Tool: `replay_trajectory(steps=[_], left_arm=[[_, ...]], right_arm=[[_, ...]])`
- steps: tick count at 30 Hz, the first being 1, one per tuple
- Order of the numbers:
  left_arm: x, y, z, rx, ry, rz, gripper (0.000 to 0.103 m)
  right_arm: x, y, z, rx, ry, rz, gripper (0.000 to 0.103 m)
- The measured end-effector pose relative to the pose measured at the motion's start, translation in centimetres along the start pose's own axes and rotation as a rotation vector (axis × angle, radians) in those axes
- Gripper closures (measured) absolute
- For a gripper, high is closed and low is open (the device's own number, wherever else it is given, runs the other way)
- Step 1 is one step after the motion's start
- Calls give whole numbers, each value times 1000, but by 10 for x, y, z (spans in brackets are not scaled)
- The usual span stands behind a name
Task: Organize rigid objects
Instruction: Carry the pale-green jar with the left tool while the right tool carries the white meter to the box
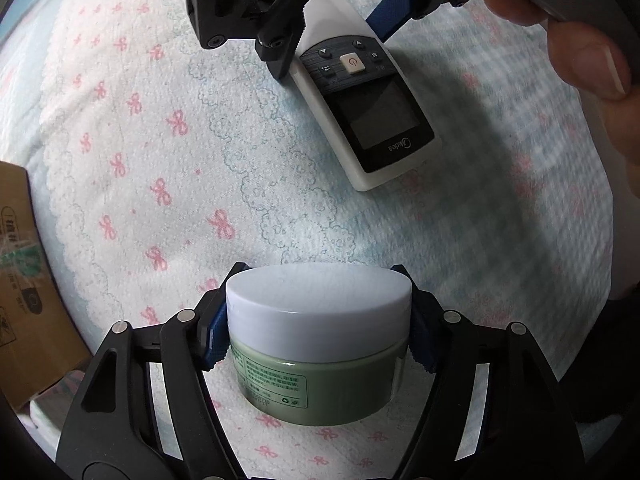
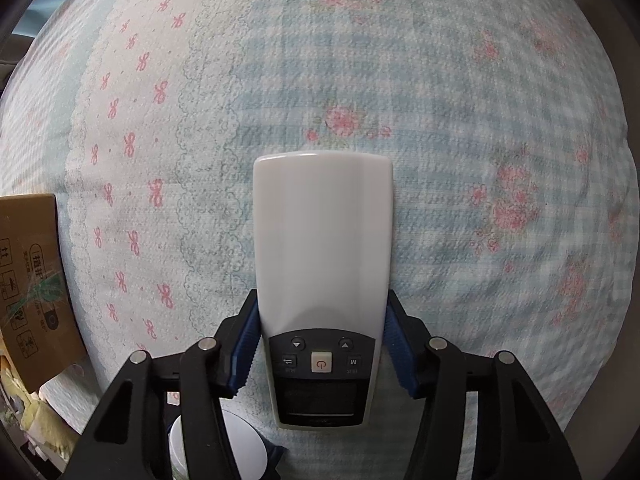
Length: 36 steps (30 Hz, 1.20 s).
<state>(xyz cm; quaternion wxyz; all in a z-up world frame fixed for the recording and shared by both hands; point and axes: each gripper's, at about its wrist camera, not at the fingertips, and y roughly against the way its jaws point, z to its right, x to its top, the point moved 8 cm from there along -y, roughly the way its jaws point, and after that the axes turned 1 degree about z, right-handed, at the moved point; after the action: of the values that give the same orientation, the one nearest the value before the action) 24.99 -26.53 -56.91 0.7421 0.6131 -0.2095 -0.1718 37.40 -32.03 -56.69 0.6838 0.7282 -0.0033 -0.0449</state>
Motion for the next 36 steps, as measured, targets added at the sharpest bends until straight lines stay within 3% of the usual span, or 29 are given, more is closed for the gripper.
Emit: replay_trajectory(steps=[10, 19, 25, 31, 36], left_arm=[[-5, 53, -26, -16, 114, 92, 36], [-16, 145, -40, -23, 263, 208, 36], [-36, 198, -54, 13, 320, 252, 36], [-63, 247, -96, 31, 393, 305, 36], [-80, 279, -140, 57, 384, 337, 36]], right_arm=[[3, 46, 6, 49, 3, 80, 50], [-13, 125, 0, 77, 60, 181, 50], [-39, 173, -33, 116, 157, 225, 50], [-66, 214, -78, 146, 277, 264, 50], [-83, 235, -121, 169, 328, 286, 50]])
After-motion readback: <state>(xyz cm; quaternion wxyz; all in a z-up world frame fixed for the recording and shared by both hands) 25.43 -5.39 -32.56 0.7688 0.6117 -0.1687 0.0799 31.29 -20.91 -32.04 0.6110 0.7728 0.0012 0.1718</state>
